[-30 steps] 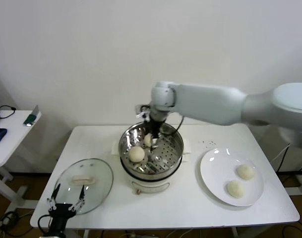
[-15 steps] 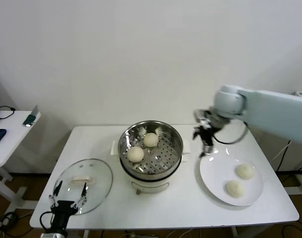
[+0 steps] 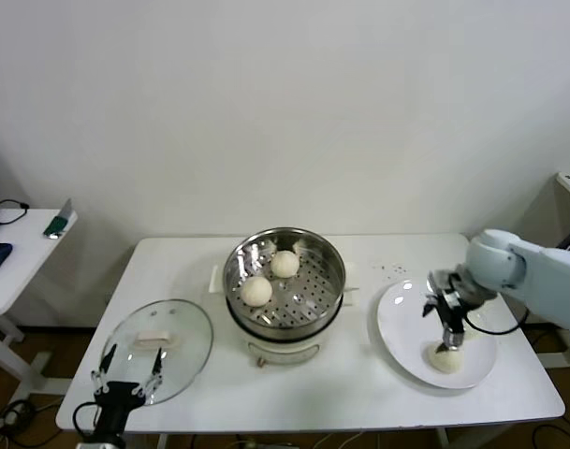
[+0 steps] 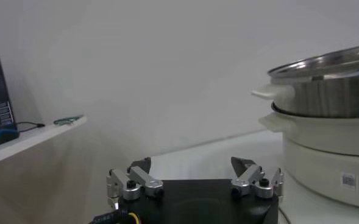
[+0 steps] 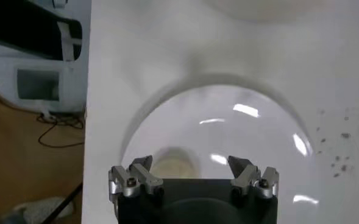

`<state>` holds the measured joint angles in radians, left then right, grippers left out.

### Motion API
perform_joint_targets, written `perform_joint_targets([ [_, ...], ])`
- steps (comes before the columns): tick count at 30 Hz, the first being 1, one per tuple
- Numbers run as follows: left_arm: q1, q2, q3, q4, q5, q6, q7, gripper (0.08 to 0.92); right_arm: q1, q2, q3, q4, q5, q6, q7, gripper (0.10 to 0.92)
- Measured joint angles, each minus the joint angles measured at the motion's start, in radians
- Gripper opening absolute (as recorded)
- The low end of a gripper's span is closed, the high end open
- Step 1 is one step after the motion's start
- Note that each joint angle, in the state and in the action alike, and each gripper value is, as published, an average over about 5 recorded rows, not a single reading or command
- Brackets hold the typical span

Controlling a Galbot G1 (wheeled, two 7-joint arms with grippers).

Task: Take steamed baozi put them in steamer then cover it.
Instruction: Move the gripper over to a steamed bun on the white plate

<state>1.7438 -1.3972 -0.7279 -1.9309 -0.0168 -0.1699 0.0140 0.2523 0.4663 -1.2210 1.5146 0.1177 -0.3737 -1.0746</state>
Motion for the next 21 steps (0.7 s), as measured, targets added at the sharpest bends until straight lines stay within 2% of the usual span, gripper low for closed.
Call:
perform_joint_targets([
  [21,-0.005,-0.016,0.000,0.026,0.018,-0.001,0.000,0.823,-0.186,0.061,0.121,-0.138,-0.116,0.028,0.003,0.823],
])
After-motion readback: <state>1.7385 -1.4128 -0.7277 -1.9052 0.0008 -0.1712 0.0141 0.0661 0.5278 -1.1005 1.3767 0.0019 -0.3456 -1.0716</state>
